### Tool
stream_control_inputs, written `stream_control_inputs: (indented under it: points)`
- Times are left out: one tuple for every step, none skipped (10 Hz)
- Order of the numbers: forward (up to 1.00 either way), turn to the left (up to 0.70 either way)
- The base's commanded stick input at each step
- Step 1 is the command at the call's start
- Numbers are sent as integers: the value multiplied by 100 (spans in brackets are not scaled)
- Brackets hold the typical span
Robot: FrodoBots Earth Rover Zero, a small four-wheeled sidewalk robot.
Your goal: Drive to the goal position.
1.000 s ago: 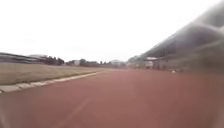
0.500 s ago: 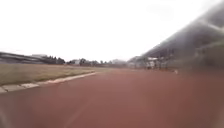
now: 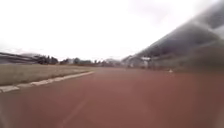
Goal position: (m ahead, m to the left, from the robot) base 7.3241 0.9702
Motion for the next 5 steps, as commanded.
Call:
stream_control_inputs:
  points:
    - [100,0]
    - [100,0]
    - [100,0]
    - [100,0]
    - [100,0]
